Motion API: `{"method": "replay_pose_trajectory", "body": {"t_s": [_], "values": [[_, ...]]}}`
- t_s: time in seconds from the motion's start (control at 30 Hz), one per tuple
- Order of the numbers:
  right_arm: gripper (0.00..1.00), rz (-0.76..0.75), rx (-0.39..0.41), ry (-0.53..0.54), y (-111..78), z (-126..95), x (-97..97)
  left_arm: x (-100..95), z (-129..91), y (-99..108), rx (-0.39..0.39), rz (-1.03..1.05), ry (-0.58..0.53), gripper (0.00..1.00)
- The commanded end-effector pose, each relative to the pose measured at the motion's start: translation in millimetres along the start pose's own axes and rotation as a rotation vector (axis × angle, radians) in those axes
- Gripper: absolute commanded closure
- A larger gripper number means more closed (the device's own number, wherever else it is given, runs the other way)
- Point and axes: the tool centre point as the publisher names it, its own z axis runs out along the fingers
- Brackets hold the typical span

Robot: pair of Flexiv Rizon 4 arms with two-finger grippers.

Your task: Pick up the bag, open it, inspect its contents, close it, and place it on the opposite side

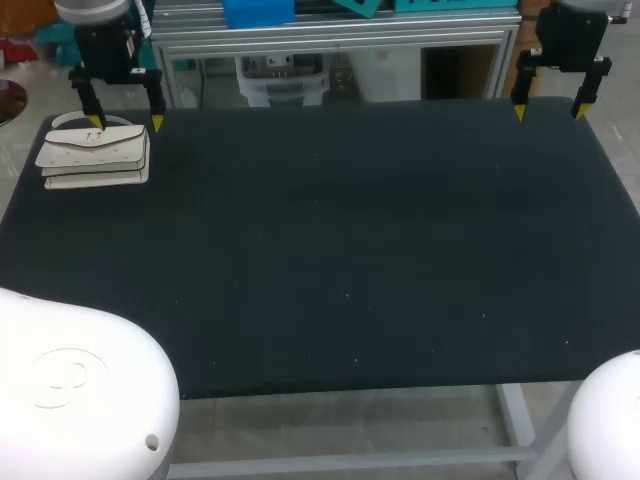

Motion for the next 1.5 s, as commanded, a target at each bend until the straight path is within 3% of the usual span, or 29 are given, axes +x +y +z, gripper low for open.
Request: {"method": "replay_pose_trajectory", "body": {"t_s": [0.03,0.5,0.67,0.93,1.03,1.17,1.2,1.23,1.5], "values": [[0.00,0.000,0.000,-0.001,0.0,0,0.2,0.6,0,0,0.001,0.000,-0.002,0.00],[0.00,0.000,0.000,-0.001,0.0,0,0.2,-2.9,1,0,0.000,0.005,0.008,0.00],[0.00,-0.260,-0.116,0.191,-0.1,6,19.2,-15.6,4,-2,0.009,0.027,0.111,0.00],[0.00,-0.623,-0.197,0.321,-10.6,32,47.0,-47.6,18,-15,0.022,0.055,0.263,0.00],[0.00,-0.710,-0.217,0.327,-15.8,41,54.0,-61.1,23,-22,0.025,0.055,0.329,0.00],[0.00,-0.710,-0.217,0.327,-15.8,41,54.0,-61.1,23,-22,0.025,0.055,0.329,0.00],[0.00,-0.903,-0.234,0.325,-27.0,60,69.9,-88.9,34,-36,0.030,0.034,0.397,0.00],[0.00,-0.968,-0.263,0.327,-31.5,64,73.6,-95.3,38,-39,0.037,0.021,0.390,0.00],[0.00,-1.117,-0.387,0.382,-45.4,78,92.0,-115.5,52,-47,0.035,-0.011,0.483,0.00]]}}
